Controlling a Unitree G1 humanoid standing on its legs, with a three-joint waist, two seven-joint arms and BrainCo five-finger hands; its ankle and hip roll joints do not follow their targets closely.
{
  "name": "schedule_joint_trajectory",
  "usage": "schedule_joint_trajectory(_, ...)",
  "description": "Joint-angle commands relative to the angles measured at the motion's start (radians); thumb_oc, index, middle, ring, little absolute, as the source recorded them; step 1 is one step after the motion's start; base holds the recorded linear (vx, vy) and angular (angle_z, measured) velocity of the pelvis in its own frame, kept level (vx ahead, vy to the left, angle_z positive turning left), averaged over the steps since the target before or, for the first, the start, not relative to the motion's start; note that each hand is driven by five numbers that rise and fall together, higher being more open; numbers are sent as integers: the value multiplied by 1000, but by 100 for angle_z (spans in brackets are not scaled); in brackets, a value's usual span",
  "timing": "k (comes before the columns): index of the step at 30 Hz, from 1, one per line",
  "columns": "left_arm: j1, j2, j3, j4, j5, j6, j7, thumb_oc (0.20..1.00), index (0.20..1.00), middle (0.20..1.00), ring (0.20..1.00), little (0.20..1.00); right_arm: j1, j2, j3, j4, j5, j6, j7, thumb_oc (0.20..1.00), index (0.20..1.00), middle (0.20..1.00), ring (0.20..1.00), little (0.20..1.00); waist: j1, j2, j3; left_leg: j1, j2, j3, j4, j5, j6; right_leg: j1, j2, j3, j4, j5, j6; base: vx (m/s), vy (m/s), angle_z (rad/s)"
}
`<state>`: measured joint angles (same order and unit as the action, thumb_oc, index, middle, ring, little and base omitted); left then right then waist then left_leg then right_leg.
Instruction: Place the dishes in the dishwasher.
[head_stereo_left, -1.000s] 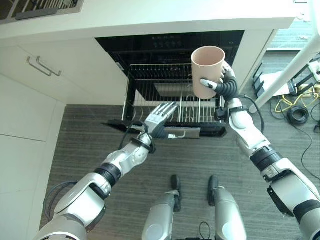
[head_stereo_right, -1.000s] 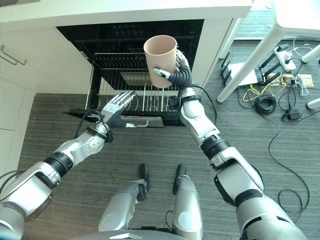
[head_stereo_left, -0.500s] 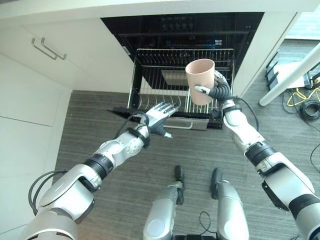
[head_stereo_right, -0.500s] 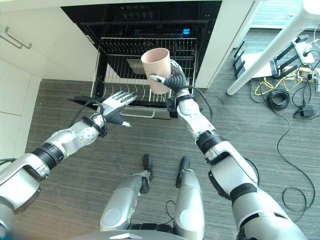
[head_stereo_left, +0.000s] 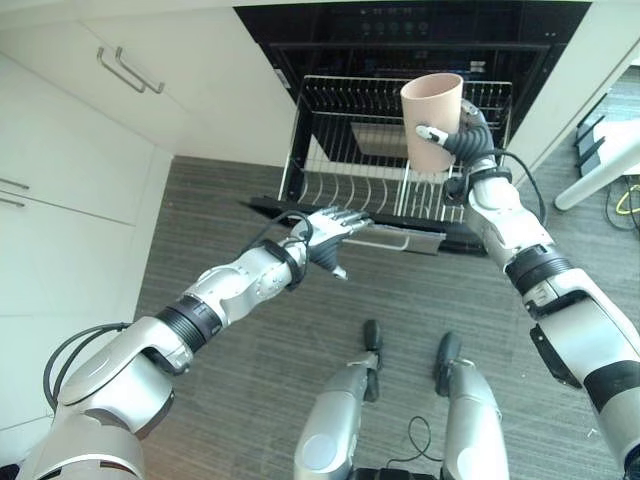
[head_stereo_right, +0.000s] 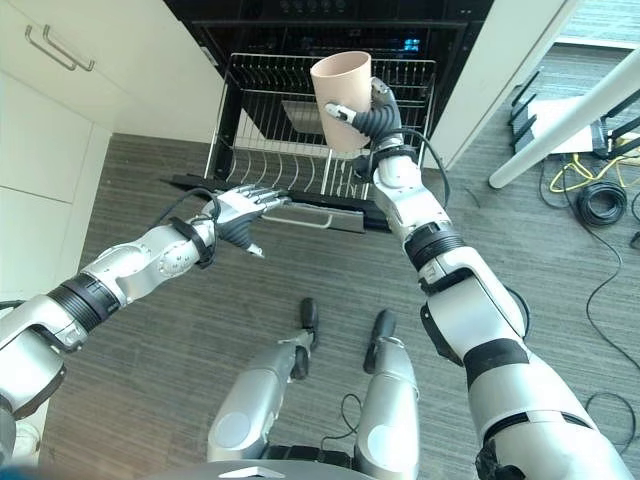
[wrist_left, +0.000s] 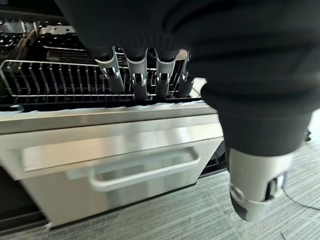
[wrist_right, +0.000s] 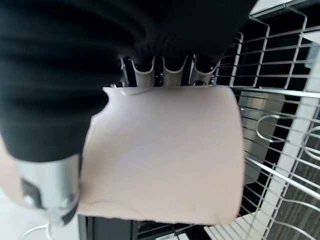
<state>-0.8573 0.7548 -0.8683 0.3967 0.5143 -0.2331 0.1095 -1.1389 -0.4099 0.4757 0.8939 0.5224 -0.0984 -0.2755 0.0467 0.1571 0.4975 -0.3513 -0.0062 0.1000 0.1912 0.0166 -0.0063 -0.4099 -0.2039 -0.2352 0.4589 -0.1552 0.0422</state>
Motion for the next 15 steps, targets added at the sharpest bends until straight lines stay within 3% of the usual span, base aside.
schedule_joint_trajectory(1,-47,40,-4,-49,-40,-7,-20,1000,1000,1000,1000,1000,-84,1,-26,-15,28,-39,6,200,200,200,200,200,25,-16,-21,-11,55,42,109,-103,-79,72,-69,-12,-159,126,120,43,13,1)
schedule_joint_trajectory(15,-190,125,-11,-188,-69,-18,-46,1000,1000,1000,1000,1000,-258,-82,-24,173,52,-41,-40,200,200,200,200,200,80,45,22,-110,44,-27,109,-50,-84,58,-56,-60,-159,117,113,3,-15,11)
